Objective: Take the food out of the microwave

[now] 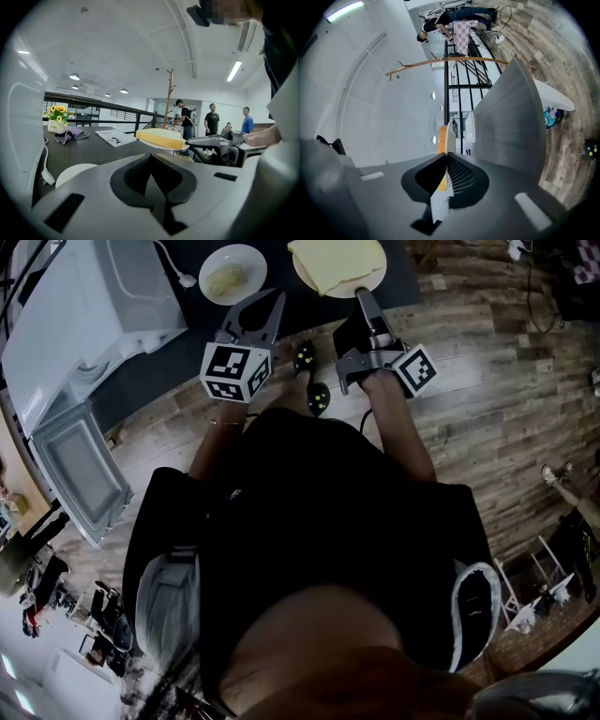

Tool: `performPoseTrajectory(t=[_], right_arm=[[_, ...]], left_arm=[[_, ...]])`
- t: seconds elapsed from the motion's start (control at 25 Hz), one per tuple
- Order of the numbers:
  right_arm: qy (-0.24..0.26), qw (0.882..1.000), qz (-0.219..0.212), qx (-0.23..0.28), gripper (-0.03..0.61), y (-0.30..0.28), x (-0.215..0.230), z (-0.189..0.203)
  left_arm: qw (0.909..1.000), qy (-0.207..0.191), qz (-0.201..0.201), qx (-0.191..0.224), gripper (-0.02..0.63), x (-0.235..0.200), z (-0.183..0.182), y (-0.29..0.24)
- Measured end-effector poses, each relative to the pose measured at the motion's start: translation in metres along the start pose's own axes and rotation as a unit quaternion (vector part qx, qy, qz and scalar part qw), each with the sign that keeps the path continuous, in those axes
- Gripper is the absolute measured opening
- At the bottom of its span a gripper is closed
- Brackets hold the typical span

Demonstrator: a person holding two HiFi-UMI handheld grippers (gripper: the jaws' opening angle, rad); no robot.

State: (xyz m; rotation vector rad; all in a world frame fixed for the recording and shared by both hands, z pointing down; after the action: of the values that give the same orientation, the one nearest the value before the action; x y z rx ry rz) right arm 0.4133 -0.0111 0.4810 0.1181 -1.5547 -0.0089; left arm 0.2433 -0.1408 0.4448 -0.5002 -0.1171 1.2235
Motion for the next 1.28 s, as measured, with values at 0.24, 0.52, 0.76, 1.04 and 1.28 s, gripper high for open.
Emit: performPoseTrajectory(t=[0.24,0.52,0.76,1.04,1.28], right_arm=[[-0.004,1.000,0.013,-0.005,0.006,-0.012,0.010,-0.006],[0.006,1.000,0.019,-0.013,0.006,-0.025,0.014,-0.007],[0.000,1.000,0.024,-0.012,0.006,-0.030,0.025,-0.011],[-0.003,0.998,0.033,-0.049,0.006,-0.032,0.029,-0.022],[-0.006,0.995,0.040,-0.092,0.006,-0.040,0.031,-0.034]], left_arm=[[1.0000,0.005,0.001,-0.008,0.008,-0.008,0.001,-0.013],[0.9999,0.011,0.009,-0.005,0.008,-0.020,-0.001,-0.021],[0.9998,0.008,0.014,-0.007,0.008,-0.030,-0.005,-0.030],[0.9996,0.025,-0.013,-0.006,0.008,-0.021,-0.004,-0.033],[0.9980,0.046,-0.043,0.009,0.008,-0.010,-0.010,-0.033]])
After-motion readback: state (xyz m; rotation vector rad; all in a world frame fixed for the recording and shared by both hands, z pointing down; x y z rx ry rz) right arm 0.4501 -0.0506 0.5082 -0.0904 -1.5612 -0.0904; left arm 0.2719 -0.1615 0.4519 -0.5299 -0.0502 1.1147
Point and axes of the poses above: the fingertips, and each gripper's own axes: y backward along the fingers, x to its right, z out of its underside, the point moved 7 cm from there along y, backward along the fingers, and after that the axes turned 7 degrees about -x, right-handed, at the moved point
